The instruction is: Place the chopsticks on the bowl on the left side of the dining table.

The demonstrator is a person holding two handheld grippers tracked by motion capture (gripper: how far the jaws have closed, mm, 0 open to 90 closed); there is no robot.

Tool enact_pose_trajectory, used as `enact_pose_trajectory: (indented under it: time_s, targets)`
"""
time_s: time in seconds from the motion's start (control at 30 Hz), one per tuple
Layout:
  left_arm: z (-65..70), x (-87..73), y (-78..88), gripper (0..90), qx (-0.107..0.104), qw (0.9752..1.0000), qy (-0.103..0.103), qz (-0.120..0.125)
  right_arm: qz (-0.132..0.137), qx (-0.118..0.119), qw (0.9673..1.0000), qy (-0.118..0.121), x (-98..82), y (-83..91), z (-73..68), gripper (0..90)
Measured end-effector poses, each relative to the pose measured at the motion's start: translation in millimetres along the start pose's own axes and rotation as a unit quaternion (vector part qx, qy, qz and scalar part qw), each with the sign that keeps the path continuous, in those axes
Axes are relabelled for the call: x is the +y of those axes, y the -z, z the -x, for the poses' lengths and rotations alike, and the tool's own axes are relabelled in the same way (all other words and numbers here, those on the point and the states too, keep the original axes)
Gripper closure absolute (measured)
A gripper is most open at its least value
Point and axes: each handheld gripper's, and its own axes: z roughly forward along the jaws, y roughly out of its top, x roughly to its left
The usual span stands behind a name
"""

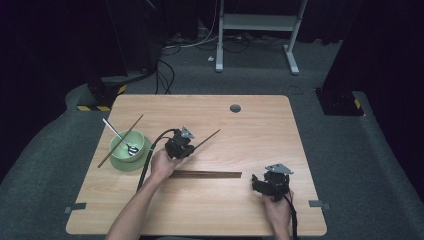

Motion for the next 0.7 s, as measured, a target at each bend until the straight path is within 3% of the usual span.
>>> enact_pose_trajectory:
  time_s: [0.7]
  targets:
    - [-4.9, -4.1, 21.5, 84.5, -0.007, 0.9999, 0.007, 0.012, 0.000, 0.000, 1.0000, 0.000, 0.0, 0.0, 0.0, 20.6]
